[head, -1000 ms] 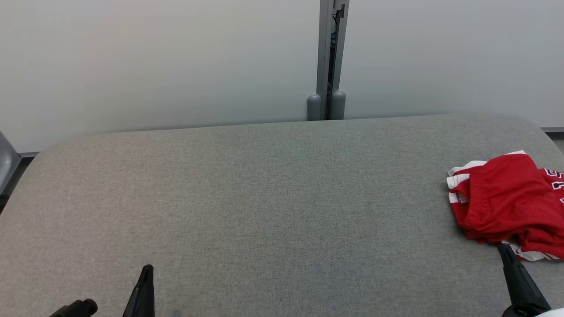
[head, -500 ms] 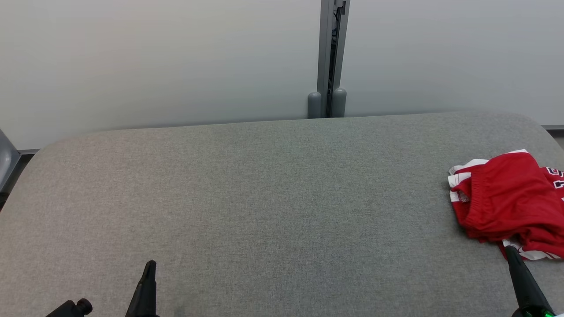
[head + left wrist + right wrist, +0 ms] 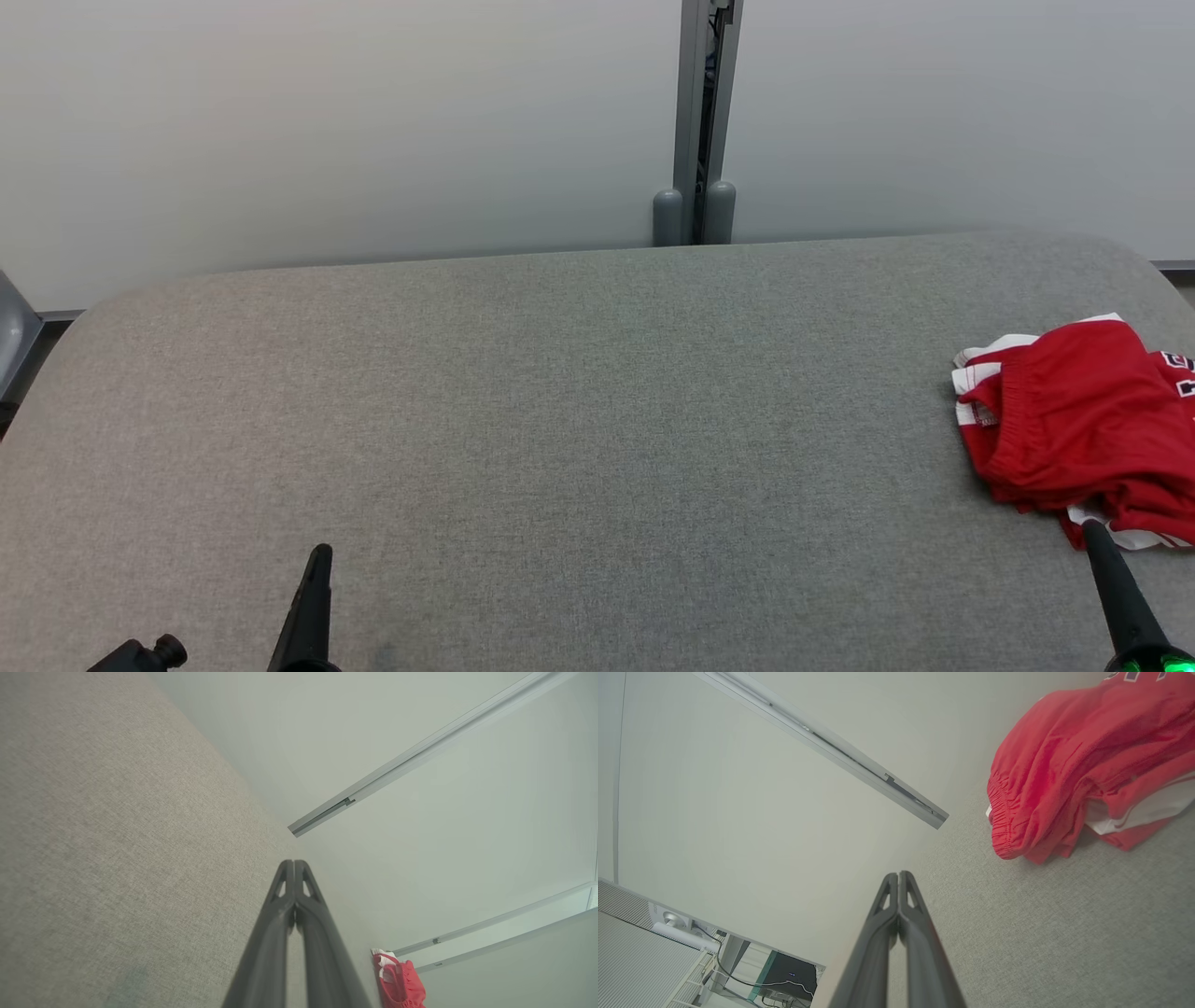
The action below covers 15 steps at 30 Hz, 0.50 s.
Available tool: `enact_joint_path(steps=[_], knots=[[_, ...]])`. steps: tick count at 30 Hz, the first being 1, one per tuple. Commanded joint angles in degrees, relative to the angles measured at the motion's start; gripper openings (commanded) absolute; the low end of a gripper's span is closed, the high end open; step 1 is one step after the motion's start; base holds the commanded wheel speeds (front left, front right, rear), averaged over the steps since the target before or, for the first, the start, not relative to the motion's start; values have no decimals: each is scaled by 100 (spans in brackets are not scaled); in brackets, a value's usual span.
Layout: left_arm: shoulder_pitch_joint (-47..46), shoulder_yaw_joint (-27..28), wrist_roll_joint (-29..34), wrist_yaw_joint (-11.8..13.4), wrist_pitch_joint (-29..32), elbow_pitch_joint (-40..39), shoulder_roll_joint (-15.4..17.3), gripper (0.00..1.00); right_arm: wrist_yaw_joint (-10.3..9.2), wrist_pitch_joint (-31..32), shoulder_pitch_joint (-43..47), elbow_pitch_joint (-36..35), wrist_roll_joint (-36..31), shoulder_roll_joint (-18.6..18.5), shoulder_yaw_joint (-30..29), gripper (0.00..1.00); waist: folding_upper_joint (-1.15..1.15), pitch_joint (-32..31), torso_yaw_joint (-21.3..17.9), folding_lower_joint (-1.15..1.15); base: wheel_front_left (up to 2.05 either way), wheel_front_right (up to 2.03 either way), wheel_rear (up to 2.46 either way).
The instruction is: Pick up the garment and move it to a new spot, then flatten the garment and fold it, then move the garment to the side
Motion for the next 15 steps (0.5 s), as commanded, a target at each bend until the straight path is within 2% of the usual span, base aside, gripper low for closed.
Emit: enact_joint_path(steps=[1, 15], knots=[[-146, 59, -190, -68, 35, -95, -6, 0, 1, 54, 45, -103, 211, -20, -44, 0, 0, 7, 2, 0, 0, 0, 0], [-149, 137, -862, -235, 150, -167, -84, 0, 1, 172, 83, -135, 947, 49, -156, 0, 0, 51, 10, 0, 0, 0, 0]])
